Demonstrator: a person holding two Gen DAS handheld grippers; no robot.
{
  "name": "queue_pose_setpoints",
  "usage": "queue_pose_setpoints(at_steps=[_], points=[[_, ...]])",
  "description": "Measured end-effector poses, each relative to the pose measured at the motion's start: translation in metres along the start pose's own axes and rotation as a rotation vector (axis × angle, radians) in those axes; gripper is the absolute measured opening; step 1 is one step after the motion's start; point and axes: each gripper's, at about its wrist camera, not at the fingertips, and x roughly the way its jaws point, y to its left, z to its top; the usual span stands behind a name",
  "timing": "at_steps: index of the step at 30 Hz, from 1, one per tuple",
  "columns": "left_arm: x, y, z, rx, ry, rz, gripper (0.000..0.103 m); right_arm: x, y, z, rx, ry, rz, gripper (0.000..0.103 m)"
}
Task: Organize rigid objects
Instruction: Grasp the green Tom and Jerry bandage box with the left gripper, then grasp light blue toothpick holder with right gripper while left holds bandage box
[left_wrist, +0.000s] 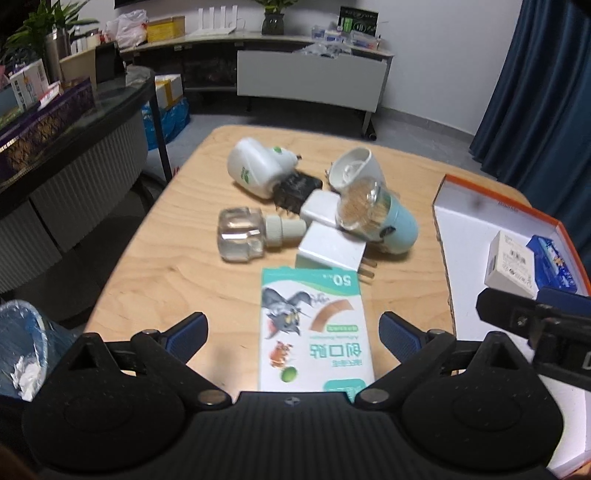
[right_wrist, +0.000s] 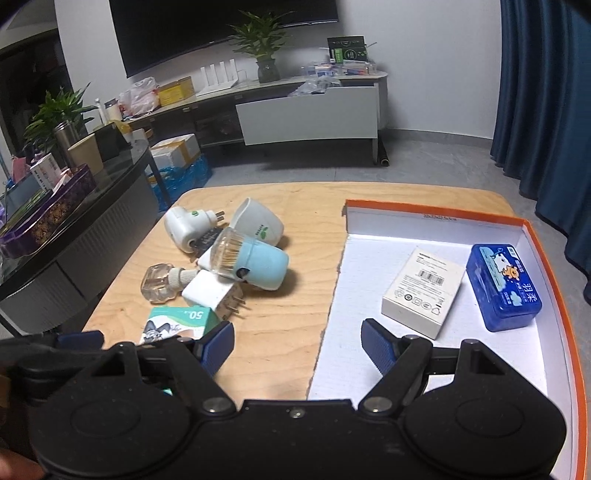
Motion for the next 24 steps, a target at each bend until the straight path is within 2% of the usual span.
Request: queue_pose_setpoints(at_steps=[6,8,9,10,14,24], points=[[0.020,-0.005,-0.006,0.025,0.035,0.050,0.098,0.004,-0.002,0.000,0.012,0.004,0.018,0.090],[0.025,-0.004,-0.007,0.036,0.047,0.043,0.088,0.006,0.000,0.000,0.008,0.007,0.023,0.090],[0.028,-0.004,-0.007,0.042,0.057,0.035,0.077,0.007,0.001,0.001,0.005,0.008,0.025,0.090],[0.028,-0.005,-0.008,0.057,0.042,0.045,0.072,0.008,0.002,0.001,0.003,0.007,0.029,0.090],[0.023,0.003,-0.008,0.052,0.035,0.017,0.071,0.013,0.004,0.006,0.013,0.009,0.063,0.090],[-0.011,0.034,0.007,0.017,-0.061,0.034,0.071,0.047,0.017,0.033,0.117,0.012,0.200,0.092]])
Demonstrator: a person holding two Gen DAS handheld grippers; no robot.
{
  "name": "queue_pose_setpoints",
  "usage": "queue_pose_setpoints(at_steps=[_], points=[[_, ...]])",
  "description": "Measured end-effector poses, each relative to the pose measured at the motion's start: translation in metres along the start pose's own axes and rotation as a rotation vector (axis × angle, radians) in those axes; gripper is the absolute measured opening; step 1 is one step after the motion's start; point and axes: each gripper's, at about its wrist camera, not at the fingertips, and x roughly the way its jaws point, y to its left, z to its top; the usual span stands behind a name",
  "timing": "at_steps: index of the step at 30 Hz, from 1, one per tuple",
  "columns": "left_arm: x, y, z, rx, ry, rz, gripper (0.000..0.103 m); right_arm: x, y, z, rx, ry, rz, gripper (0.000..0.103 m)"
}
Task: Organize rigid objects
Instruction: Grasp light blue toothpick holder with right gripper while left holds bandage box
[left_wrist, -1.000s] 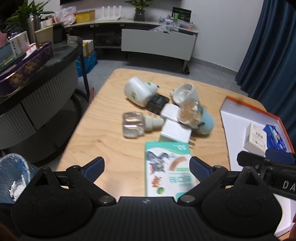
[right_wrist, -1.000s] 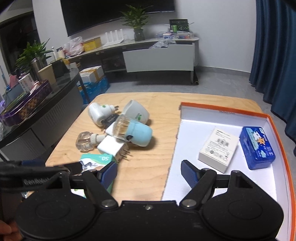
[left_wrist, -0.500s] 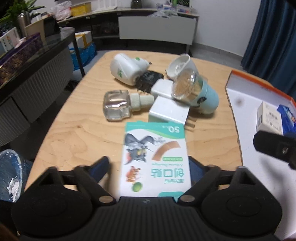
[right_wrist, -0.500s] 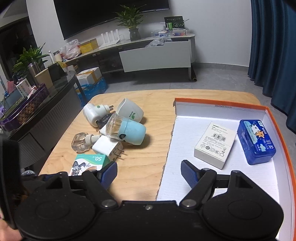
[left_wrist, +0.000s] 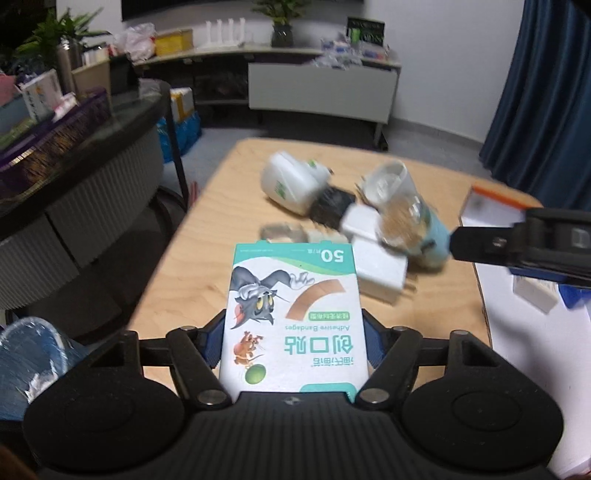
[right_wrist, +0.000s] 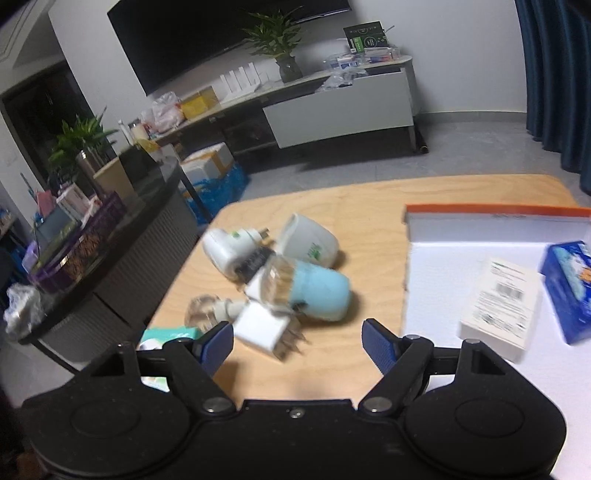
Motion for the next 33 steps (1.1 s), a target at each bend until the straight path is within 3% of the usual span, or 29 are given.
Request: queue_pose_setpoints(at_steps=[9,17,23,29,33], points=[[0.002,0.015,0.009,-0.035,-0.011,-0.003,0.071,0.051,0.003,0.017,0.073,0.038,0.005,0.092],[0.007,0.019,0.011,-0.047,-0.007,-0.008,0.072,0.079,-0.006,0.021,0.064,0.056,-0.053,0.093],[0.008,0.019,0.010,-0.044,0.000,-0.009,0.072,0.083,-0.011,0.019,0.059,0.032,-0.045,0.095],[0.008,0.019,0.010,-0.042,0.001,-0.012,0.072,0.095,-0.009,0.024,-0.035,0.049,-0.043,0.094],[0.010,0.020,0.010,-0.044,0.004,-0.009,0.072,0.094,-0.018,0.023,0.019,0.025,0.000,0.093]])
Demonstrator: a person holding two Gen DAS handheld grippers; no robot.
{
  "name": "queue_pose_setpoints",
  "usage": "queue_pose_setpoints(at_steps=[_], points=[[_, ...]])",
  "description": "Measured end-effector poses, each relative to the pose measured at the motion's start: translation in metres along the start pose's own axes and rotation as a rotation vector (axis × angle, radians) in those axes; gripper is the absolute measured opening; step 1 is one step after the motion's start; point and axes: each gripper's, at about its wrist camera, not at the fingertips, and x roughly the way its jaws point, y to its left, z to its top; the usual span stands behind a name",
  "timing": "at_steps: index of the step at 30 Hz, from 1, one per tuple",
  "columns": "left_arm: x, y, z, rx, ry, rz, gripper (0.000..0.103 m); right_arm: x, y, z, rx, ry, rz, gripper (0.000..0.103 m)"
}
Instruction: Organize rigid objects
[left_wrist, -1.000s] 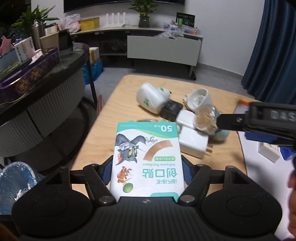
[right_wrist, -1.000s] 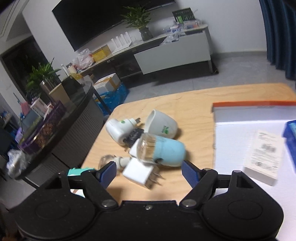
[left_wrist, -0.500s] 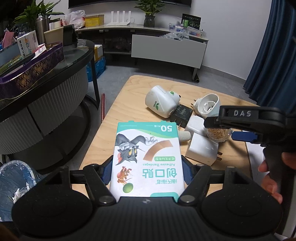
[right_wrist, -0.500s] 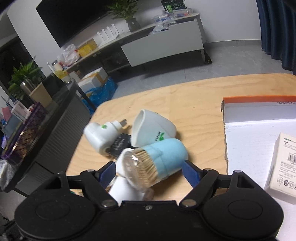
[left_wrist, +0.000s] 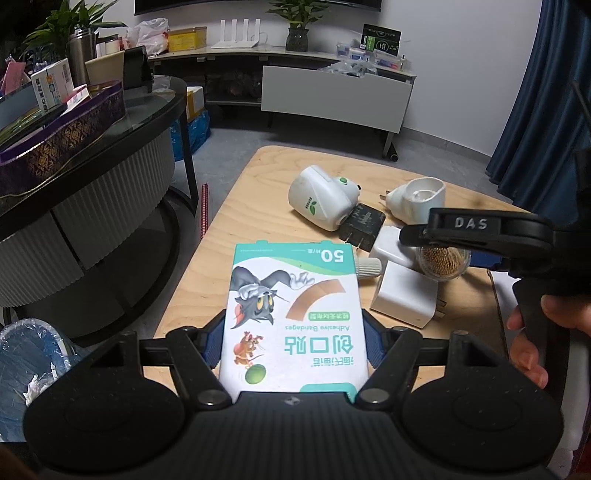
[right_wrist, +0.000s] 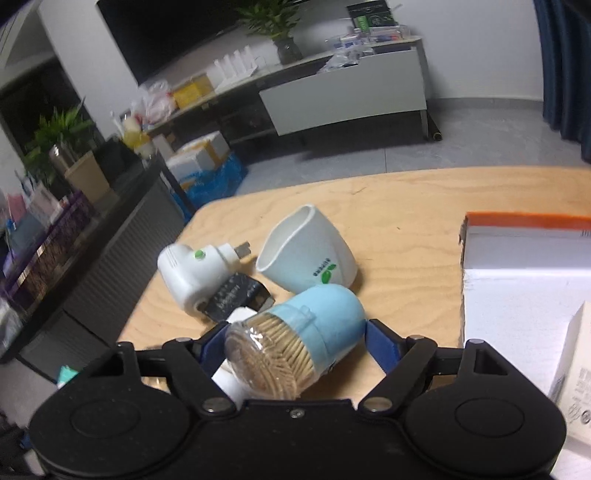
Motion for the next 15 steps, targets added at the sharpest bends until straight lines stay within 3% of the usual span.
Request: queue_pose_setpoints(at_steps=[7,15], points=[[0.001,-0.001,0.001,0.001,0.001,-0.002,0.072,-0.018,-0.004,-0.009,-0.010,-0.032,-0.008,0.093],[-0.005,-0.012,0.003,0.020,-0.018,-0.025,0.072,-0.065,0.005,-0.023,-0.086,-0.078,-0.007,0.093]])
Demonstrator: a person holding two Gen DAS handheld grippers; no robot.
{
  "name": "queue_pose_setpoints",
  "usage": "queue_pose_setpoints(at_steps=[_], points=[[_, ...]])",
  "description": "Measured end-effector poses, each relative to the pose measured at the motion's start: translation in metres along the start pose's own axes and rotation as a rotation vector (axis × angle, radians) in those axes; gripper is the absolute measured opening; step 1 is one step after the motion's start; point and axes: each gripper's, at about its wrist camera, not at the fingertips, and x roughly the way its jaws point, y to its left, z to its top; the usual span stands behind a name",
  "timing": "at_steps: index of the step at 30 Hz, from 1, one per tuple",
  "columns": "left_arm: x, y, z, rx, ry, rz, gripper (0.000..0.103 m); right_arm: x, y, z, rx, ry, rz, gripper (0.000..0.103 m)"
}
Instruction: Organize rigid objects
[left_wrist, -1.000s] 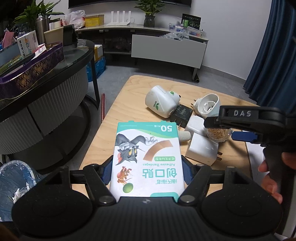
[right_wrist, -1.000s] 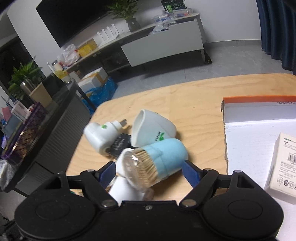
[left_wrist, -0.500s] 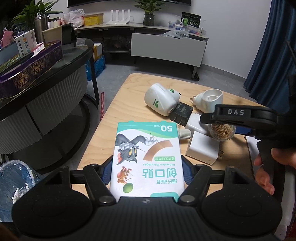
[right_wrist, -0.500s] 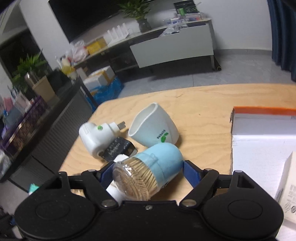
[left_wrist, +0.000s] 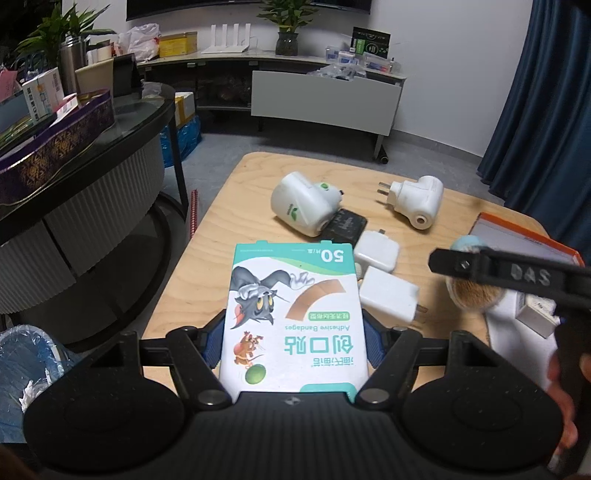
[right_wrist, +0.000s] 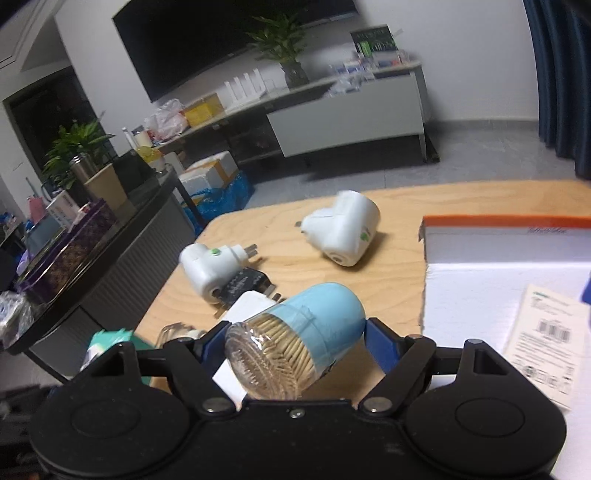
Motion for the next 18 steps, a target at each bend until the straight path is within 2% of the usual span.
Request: queue_pose_setpoints(at_steps=[4,18], points=[[-0.006,-0.004,0.002,0.006,-0.015,-0.014,0.071,-0.026,0.009,-0.005,-0.065,-0.027,-0.031,0.093],[-0.035,-0.024,0.000,0.039,-0.072,-0.054,0.071,-0.097,0.020,-0.026,-0.104,-0.082,-0.086,0.093]])
